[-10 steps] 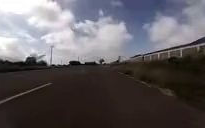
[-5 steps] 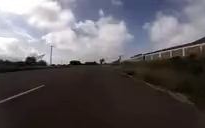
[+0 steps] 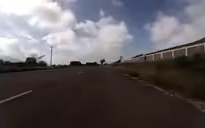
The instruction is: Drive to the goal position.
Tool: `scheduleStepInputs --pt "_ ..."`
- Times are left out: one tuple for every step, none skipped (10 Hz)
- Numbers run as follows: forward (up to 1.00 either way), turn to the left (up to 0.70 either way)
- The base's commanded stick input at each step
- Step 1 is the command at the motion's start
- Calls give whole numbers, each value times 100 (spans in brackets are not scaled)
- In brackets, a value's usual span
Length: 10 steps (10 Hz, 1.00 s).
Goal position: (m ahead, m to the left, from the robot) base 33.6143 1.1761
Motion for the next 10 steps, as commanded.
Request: scheduleStepInputs --pt "100 0" --pt "100 0" --pt "100 0" --pt "100 0" --pt "100 0" --pt "100 0" --pt "100 0" --pt "100 0" --pt "100 0" --pt "100 0"
